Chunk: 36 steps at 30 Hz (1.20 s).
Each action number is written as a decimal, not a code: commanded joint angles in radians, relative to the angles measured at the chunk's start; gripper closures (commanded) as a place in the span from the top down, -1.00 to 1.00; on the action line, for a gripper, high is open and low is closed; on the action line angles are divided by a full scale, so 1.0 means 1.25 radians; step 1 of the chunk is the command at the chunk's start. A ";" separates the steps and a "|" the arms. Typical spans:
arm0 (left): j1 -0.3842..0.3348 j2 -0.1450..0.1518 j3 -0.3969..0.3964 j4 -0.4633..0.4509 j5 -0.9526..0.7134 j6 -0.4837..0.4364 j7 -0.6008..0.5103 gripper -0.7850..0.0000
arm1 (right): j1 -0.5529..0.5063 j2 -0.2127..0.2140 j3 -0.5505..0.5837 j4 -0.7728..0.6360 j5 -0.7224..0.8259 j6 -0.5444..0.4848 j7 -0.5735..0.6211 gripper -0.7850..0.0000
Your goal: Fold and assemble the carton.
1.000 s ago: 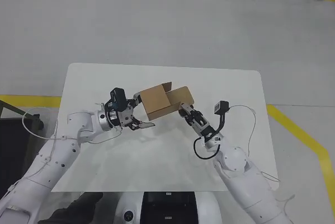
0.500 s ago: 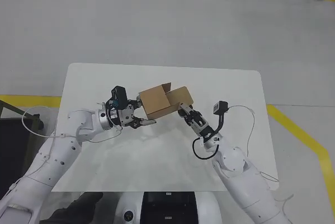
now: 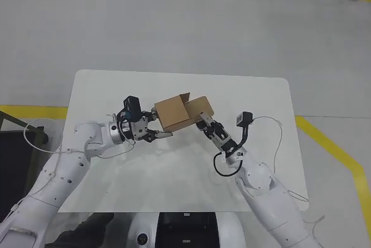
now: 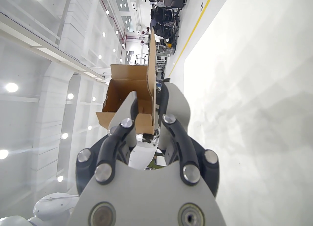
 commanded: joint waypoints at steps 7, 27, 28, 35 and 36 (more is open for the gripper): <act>-0.003 -0.002 -0.016 0.020 -0.011 -0.019 -0.004 0.23 | -0.022 0.010 0.072 -0.025 0.045 -0.035 0.031 1.00; -0.005 0.038 0.031 -0.028 -0.021 -0.065 -0.011 0.11 | 0.176 0.048 0.138 0.078 0.090 0.021 0.586 -1.00; -0.006 0.042 0.037 -0.029 -0.026 -0.065 -0.008 0.07 | 0.180 0.047 0.136 0.082 0.095 0.021 0.593 -1.00; -0.024 0.070 0.073 -0.028 -0.065 -0.065 0.007 -0.02 | 0.180 0.047 0.136 0.082 0.095 0.021 0.593 -1.00; -0.027 0.073 0.076 -0.028 -0.066 -0.065 0.009 -0.02 | 0.180 0.047 0.136 0.082 0.095 0.021 0.593 -1.00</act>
